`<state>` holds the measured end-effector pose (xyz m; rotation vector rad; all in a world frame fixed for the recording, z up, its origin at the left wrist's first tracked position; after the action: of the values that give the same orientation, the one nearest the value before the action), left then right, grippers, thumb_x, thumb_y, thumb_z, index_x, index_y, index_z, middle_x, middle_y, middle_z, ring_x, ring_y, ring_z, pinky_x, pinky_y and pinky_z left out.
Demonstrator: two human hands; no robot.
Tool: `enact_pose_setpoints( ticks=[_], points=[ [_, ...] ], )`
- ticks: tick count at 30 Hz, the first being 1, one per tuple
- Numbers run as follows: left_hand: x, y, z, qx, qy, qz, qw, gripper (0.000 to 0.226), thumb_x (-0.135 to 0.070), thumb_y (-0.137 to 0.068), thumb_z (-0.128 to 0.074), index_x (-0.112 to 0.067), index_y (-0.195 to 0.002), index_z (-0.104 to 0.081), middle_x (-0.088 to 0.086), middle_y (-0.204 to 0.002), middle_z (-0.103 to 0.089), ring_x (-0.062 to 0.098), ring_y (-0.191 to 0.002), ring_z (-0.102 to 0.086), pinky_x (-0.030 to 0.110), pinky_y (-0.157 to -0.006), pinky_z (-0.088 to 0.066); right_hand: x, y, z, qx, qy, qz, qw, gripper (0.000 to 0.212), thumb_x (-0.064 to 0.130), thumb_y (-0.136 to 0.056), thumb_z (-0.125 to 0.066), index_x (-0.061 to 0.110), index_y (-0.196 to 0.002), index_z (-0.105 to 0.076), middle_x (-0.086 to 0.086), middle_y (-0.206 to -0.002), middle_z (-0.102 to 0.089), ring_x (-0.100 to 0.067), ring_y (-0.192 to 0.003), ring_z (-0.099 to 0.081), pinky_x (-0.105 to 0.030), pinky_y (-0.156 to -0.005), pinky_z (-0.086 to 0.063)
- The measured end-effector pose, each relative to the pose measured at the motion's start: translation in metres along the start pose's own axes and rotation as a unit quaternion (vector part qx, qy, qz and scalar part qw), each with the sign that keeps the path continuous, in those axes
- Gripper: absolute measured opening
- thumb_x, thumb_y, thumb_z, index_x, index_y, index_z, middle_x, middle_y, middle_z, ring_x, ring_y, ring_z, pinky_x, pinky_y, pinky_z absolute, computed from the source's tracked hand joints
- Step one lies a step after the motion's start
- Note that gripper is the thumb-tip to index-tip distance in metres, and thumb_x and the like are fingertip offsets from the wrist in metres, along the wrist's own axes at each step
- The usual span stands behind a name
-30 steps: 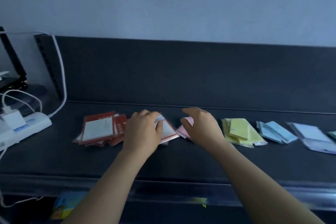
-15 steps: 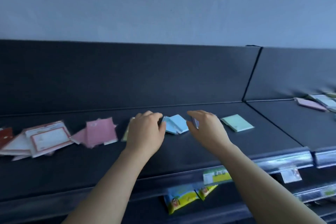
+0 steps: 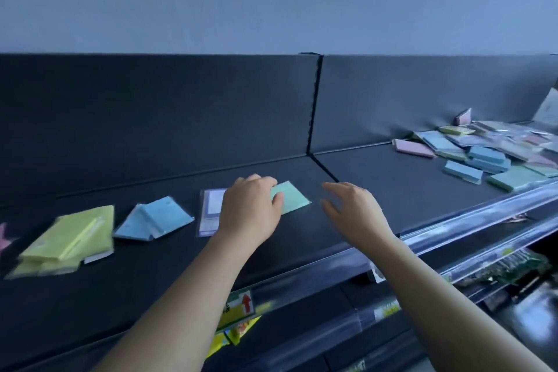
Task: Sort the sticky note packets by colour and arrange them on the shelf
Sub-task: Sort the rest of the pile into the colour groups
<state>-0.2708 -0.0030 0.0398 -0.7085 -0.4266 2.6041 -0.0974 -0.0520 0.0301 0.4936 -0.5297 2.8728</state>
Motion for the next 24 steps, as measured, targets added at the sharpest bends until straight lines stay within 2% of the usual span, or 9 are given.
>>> enact_pose_setpoints(
  ticks=[6, 14, 19, 21, 24],
  points=[
    [-0.045, -0.063, -0.049, 0.012, 0.009, -0.030, 0.999, 0.033, -0.035, -0.096, -0.050, -0.020, -0.122, -0.062, -0.004, -0.108, -0.064, 0.022, -0.103, -0.053, 0.032, -0.087, -0.043, -0.061, -0.047, 0.016, -0.022, 0.003, -0.019, 1.000, 0.030, 0.020, -0.092, -0.053, 0.009, -0.118, -0.064, -0.009, -0.117, -0.066, -0.033, -0.107, -0.058, -0.034, -0.093, -0.041],
    [-0.111, -0.137, -0.109, 0.052, 0.018, -0.066, 0.996, 0.035, -0.036, -0.096, -0.049, -0.019, -0.125, -0.060, -0.002, -0.107, -0.063, 0.023, -0.103, -0.053, 0.036, -0.090, -0.046, -0.158, -0.102, 0.039, -0.041, 0.023, -0.070, 0.996, 0.028, 0.021, -0.092, -0.053, 0.005, -0.111, -0.064, -0.011, -0.114, -0.066, -0.033, -0.108, -0.056, -0.036, -0.093, -0.041],
    [-0.152, -0.170, -0.155, 0.072, 0.014, -0.060, 0.996, 0.036, -0.036, -0.097, -0.049, -0.019, -0.126, -0.059, -0.002, -0.109, -0.062, 0.022, -0.105, -0.052, 0.034, -0.091, -0.044, -0.232, -0.134, 0.050, -0.053, 0.058, -0.073, 0.994, 0.028, 0.027, -0.090, -0.057, 0.009, -0.108, -0.068, -0.009, -0.113, -0.069, -0.030, -0.109, -0.058, -0.038, -0.091, -0.043],
    [-0.171, -0.182, -0.175, 0.079, 0.007, -0.051, 0.996, 0.034, -0.036, -0.097, -0.049, -0.019, -0.124, -0.059, -0.002, -0.108, -0.062, 0.023, -0.104, -0.052, 0.035, -0.091, -0.044, -0.267, -0.148, 0.056, -0.051, 0.068, -0.078, 0.993, 0.033, 0.031, -0.090, -0.056, 0.015, -0.117, -0.066, -0.006, -0.121, -0.065, -0.028, -0.116, -0.054, -0.037, -0.097, -0.039],
    [-0.201, -0.198, -0.206, 0.085, 0.004, -0.031, 0.996, 0.033, -0.036, -0.096, -0.050, -0.016, -0.120, -0.061, 0.000, -0.106, -0.062, 0.024, -0.103, -0.052, 0.036, -0.089, -0.046, -0.324, -0.168, 0.064, -0.034, 0.083, -0.103, 0.991, 0.040, 0.038, -0.093, -0.051, 0.023, -0.130, -0.057, -0.005, -0.136, -0.052, -0.025, -0.131, -0.039, -0.038, -0.108, -0.026]
  ],
)
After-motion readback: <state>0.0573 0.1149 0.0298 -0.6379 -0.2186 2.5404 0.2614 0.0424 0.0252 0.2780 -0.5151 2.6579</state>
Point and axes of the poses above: each hand's wrist, its own y-axis away from the middle knuckle, its own z-axis out of the back of the hand, x = y × z, the point moved 6 cm from there along -y, towards the middle knuckle
